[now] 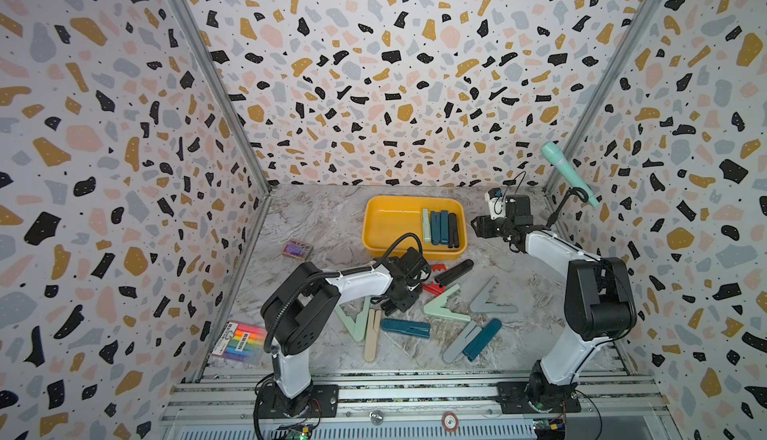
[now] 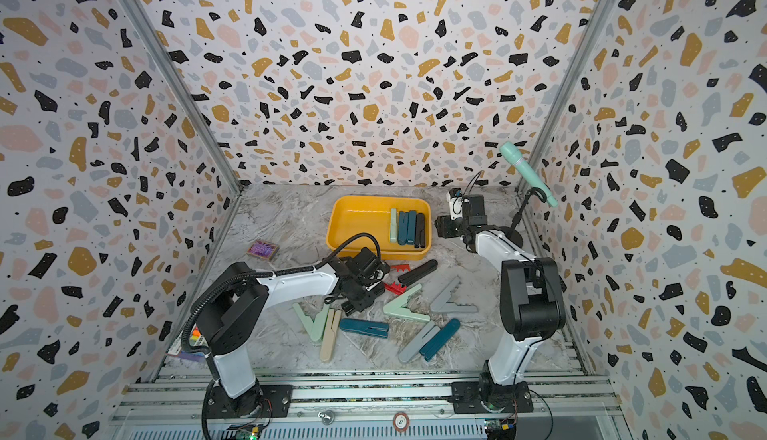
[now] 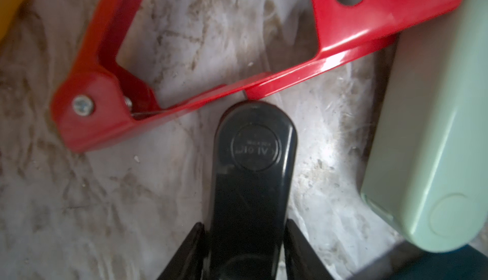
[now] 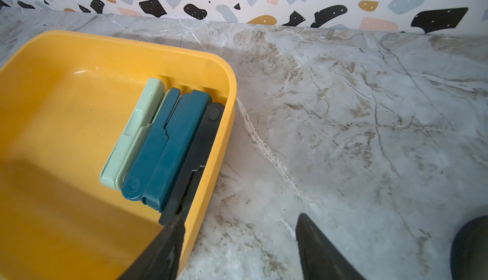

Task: Put the pruning pliers into the storage box
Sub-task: Pick up the pruning pliers from the center of the board, then place the pruning pliers in the storage box.

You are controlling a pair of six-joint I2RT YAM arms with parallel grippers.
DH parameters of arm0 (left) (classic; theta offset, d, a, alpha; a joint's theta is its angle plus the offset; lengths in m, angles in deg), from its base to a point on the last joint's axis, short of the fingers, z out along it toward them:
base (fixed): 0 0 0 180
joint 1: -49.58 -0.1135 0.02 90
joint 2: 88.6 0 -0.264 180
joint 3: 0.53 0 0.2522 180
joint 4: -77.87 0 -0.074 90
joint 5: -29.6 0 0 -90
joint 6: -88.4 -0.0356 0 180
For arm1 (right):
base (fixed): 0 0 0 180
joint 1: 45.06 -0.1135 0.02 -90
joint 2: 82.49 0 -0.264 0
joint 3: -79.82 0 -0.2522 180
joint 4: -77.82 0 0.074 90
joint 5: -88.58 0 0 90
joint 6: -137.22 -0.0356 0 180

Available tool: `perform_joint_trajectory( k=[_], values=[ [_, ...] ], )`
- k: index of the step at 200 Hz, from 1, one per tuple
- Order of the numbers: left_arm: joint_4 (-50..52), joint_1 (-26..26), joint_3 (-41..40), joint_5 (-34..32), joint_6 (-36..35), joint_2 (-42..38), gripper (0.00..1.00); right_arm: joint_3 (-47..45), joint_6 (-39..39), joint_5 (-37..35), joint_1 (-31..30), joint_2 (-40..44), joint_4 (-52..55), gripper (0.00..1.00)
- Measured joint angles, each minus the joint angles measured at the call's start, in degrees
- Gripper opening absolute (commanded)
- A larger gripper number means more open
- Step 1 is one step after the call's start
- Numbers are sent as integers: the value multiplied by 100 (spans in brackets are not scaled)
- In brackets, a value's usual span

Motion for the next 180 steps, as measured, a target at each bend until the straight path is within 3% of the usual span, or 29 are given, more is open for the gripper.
perform_joint_trajectory(
  k=[37, 109, 151, 180],
  values=[
    [15, -11, -13, -4, 52, -33, 25, 0, -22, 2, 9, 0, 2, 69],
    [304, -208, 155, -66, 326, -960, 18, 0, -83, 26, 11, 0, 0, 69],
    [109, -881, 1064, -74, 660, -1357, 20, 0, -201, 149, 9, 0, -24, 69],
    [59, -1274, 2459, -291, 953, -529, 18, 0, -306, 201, -46, -7, -66, 69]
  ],
)
